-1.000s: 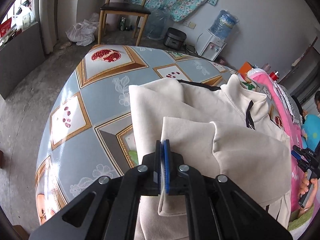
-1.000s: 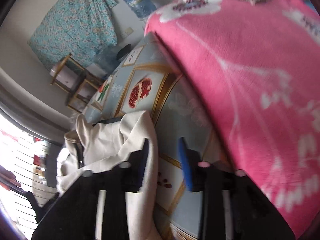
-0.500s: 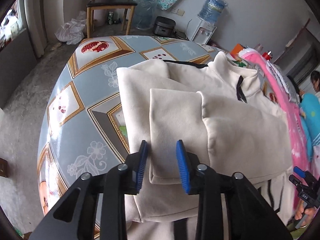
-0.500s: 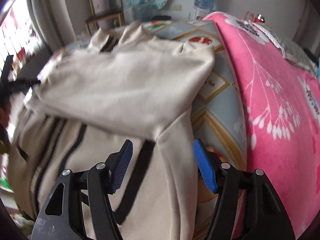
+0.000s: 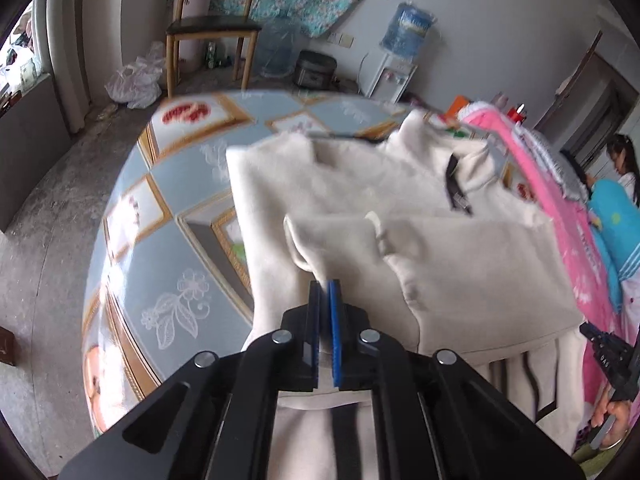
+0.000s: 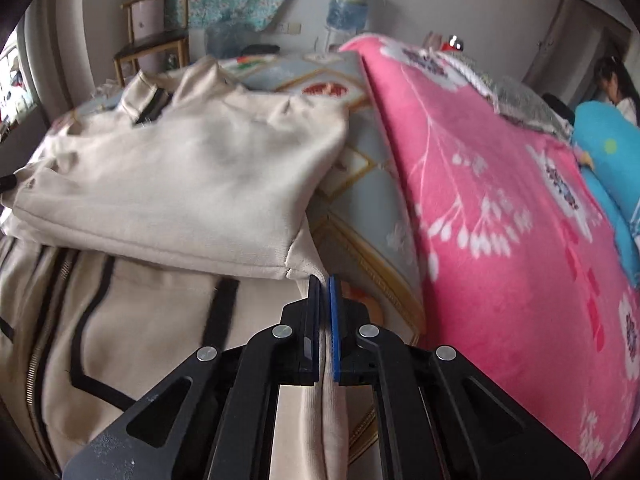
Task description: Fold large clothes
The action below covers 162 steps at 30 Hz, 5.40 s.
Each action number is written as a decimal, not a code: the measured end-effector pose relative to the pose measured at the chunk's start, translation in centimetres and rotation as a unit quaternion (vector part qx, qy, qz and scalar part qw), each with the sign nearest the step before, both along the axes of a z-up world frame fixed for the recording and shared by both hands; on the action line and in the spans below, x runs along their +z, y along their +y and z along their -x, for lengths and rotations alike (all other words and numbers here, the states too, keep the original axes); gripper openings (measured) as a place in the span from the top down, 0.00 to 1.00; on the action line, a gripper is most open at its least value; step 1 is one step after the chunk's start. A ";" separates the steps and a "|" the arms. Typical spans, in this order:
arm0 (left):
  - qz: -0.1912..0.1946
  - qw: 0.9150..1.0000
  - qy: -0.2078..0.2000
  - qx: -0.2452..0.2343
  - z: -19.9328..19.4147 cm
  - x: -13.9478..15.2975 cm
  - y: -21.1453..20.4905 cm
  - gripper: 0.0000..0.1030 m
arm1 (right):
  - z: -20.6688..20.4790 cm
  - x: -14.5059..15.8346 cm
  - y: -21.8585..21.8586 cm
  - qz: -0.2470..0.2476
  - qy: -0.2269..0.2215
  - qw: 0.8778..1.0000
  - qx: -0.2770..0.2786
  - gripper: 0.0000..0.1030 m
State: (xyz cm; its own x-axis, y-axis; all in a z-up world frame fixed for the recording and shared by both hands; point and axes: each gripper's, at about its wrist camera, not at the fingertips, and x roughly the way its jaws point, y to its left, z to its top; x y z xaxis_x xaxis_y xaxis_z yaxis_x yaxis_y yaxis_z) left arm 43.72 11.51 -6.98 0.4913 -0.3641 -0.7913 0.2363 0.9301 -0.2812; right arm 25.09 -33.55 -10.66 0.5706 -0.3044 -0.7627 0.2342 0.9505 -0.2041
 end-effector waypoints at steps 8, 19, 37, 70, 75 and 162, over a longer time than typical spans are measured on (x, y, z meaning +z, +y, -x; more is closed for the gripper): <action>-0.016 1.000 -0.012 -0.001 0.8 -0.8 0.4 0.92 | 0.6 -0.1 -0.1 -0.001 0.023 1.000 -0.003 0.76; 0.015 0.997 -0.057 -0.054 0.7 3.4 -1.9 0.86 | -0.2 7.7 1.7 -0.128 -0.094 0.985 0.063 0.54; -0.028 0.999 -0.024 -0.028 3.7 2.3 -0.2 0.47 | -4.0 3.1 3.5 -0.154 -0.014 0.987 0.048 0.26; 0.117 0.992 0.009 0.053 24.1 -4.5 11.1 0.81 | 19.7 -3.0 2.1 -0.242 0.003 0.968 -0.070 0.25; 0.114 0.992 0.006 0.053 24.1 -4.4 10.7 0.81 | 19.2 -3.2 1.2 -0.264 -0.018 0.962 -0.067 0.38; -0.055 0.988 -0.034 -0.143 -5.2 4.8 -12.9 1.00 | -15.3 4.5 10.6 -0.111 0.097 0.976 0.160 0.85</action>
State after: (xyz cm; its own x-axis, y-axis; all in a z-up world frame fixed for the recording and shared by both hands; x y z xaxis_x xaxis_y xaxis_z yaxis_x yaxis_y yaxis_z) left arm 48.89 -1.37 -2.17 0.4349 -0.4092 -0.8021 0.5086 0.8467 -0.1562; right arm 40.39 -22.99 -6.16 0.4472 0.0508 -0.8930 -0.1044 0.9945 0.0043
